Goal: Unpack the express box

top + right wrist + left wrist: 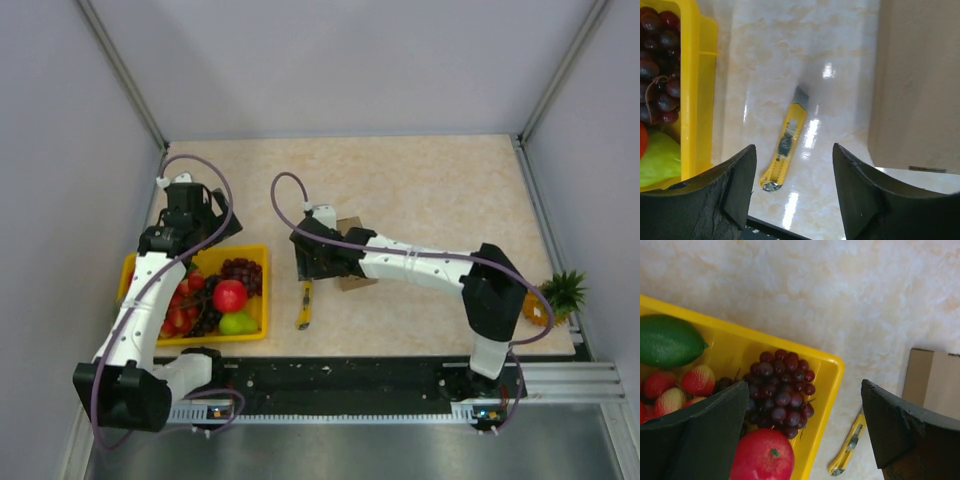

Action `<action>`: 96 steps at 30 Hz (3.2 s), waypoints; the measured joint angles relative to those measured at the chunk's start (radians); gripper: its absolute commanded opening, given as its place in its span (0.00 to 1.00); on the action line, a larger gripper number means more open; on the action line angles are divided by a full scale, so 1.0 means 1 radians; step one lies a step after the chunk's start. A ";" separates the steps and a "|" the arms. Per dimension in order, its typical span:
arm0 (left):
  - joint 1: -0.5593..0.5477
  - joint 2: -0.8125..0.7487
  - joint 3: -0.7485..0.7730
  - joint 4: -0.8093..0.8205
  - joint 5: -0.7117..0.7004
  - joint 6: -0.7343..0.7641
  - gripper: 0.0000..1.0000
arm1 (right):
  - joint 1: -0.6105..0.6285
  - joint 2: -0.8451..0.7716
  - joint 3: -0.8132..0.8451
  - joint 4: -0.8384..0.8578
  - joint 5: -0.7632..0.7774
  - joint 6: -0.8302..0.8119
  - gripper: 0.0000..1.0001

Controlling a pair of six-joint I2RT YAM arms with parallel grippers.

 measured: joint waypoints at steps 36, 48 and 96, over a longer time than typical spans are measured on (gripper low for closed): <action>0.023 -0.119 -0.194 -0.022 0.050 -0.026 0.99 | 0.085 0.360 0.223 -0.220 -0.022 0.282 0.24; 0.023 -0.121 -0.199 -0.010 0.088 -0.015 0.99 | 0.092 0.391 0.283 -0.308 0.035 0.199 0.03; -0.107 0.277 -0.132 0.622 1.121 -0.250 0.42 | -0.127 -0.187 0.008 0.063 -0.360 -0.234 0.05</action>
